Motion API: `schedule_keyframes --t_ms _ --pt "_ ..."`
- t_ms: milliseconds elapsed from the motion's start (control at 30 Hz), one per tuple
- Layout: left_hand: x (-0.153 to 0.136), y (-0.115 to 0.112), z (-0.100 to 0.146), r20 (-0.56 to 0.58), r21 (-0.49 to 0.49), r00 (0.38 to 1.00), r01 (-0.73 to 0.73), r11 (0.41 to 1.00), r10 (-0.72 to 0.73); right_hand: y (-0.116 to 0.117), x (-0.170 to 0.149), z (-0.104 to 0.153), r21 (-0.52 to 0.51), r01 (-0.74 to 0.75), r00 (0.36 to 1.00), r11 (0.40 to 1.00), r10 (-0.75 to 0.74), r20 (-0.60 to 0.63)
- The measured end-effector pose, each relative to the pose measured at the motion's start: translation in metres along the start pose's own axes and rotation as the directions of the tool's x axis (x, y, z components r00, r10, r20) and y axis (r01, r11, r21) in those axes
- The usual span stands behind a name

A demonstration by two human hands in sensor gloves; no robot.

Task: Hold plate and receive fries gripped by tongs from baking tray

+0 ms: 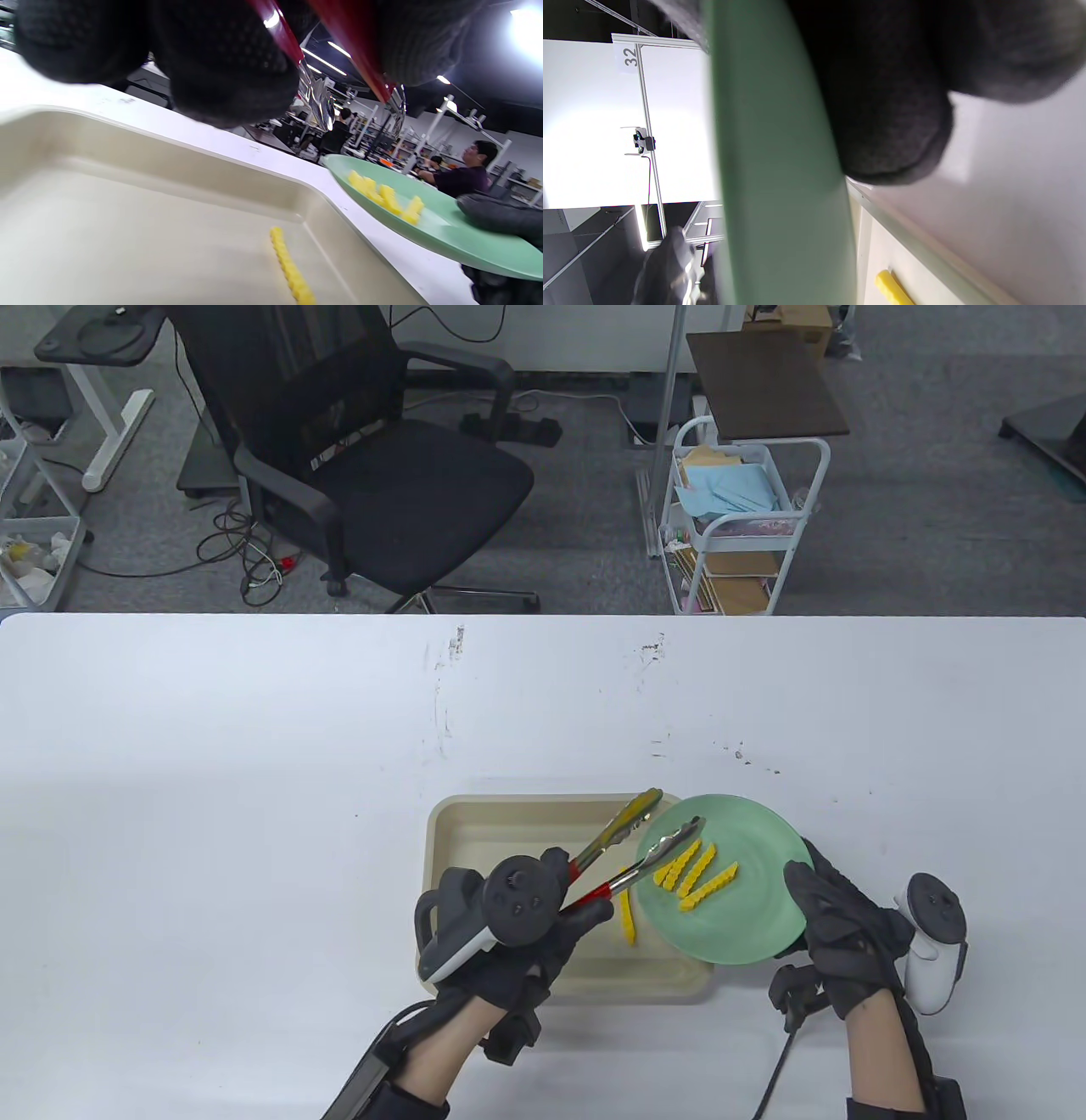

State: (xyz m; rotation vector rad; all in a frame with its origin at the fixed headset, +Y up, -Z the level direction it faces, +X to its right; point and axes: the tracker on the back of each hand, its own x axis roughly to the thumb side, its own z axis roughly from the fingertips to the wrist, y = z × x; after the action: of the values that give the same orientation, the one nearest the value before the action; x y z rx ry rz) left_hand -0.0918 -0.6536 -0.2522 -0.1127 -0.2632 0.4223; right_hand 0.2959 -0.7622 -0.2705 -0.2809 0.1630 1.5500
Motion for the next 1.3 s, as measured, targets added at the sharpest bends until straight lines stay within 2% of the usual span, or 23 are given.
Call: schedule_keyframes --t_ms 200,300,400,567,867,1100,1300 --pt "-0.036 0.001 0.012 -0.170 -0.019 0.984 0.040 0.999 -0.043 -0.006 0.001 0.001 -0.009 0.035 0.999 0.999 -0.035 0.006" --pt "-0.049 -0.008 0.016 -0.199 -0.040 0.976 0.079 0.996 -0.085 -0.008 0.001 0.001 -0.013 0.042 0.999 0.999 -0.042 0.008" --pt "-0.053 -0.023 0.019 -0.193 -0.103 0.973 0.108 0.989 -0.127 -0.009 0.001 0.001 -0.016 0.044 0.999 0.999 -0.044 0.007" --pt "-0.035 -0.042 0.021 -0.123 -0.161 0.966 0.207 0.965 -0.228 -0.009 0.002 0.002 -0.019 0.042 0.999 0.999 -0.042 0.012" --pt "0.000 -0.056 0.016 -0.056 -0.154 0.917 0.382 0.911 -0.394 -0.010 0.001 0.001 -0.022 0.033 0.999 0.999 -0.033 0.019" --pt "0.014 -0.064 0.009 -0.054 -0.156 0.907 0.406 0.901 -0.418 -0.010 0.000 0.001 -0.020 0.027 0.999 0.999 -0.027 0.021" --pt "0.008 -0.061 0.008 -0.065 -0.126 0.916 0.387 0.914 -0.397 -0.009 0.000 0.001 -0.022 0.025 1.000 0.999 -0.024 0.019"
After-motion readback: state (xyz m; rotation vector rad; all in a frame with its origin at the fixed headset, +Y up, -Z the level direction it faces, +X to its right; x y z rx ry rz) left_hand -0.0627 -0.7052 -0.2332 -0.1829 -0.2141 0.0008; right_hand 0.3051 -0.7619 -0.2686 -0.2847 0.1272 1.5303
